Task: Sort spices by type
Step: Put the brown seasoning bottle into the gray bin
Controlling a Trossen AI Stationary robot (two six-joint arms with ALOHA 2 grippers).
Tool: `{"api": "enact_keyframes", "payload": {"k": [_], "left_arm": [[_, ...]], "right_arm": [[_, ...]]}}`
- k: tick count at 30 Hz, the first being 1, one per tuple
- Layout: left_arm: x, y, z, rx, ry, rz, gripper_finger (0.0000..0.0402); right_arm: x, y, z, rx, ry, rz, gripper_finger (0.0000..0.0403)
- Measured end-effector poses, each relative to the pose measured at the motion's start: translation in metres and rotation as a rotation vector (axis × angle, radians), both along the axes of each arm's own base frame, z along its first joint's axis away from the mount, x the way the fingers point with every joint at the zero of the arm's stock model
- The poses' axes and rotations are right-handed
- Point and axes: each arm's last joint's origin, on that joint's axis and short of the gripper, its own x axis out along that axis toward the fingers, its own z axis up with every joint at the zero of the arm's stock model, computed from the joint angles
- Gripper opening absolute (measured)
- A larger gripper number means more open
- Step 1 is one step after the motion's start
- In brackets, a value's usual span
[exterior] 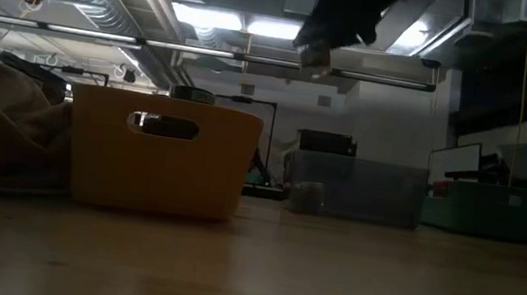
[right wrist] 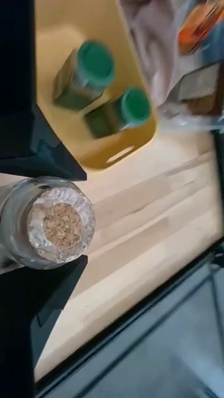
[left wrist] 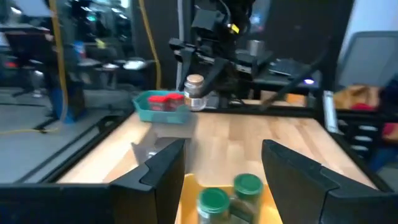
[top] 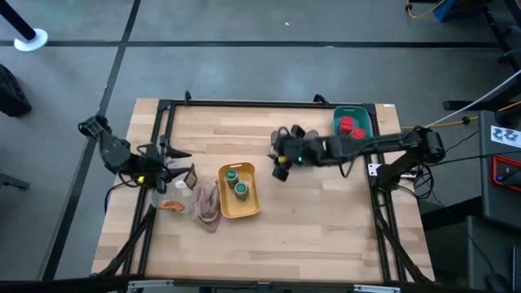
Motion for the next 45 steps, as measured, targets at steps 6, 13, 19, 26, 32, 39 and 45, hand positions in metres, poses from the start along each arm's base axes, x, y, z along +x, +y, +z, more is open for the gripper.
{"api": "enact_keyframes", "payload": {"k": [6,13,19,26,32,39,45], "left_arm": [[0.005,0.003,-0.030,0.043,-0.099,0.147,0.0196],[0.006,0.017,-0.040,0.080,-0.157,0.350,0.0196],[0.008,0.021,-0.047,0.078,-0.130,0.413,0.0196],[0.009,0.020,-0.053,0.058,-0.092,0.402,0.0196],[0.010,0.020,-0.056,0.034,-0.078,0.400,0.0196],[0.010,0.020,-0.056,0.050,-0.072,0.393,0.0196],[0.010,0.020,-0.056,0.056,-0.070,0.383,0.0196]], "right_arm": [[-0.007,-0.039,-0.005,0.069,0.097,0.007,0.0196],[-0.017,-0.073,-0.010,0.115,0.169,-0.052,0.0182],[-0.020,-0.088,-0.028,0.142,0.251,-0.102,0.0197],[-0.017,-0.090,-0.072,0.153,0.221,-0.095,0.0181],[-0.016,-0.090,-0.092,0.132,0.088,-0.089,0.0187],[-0.029,-0.087,-0.125,0.161,0.009,-0.121,0.0189],[-0.039,-0.084,-0.141,0.152,-0.036,-0.116,0.0182]]}}
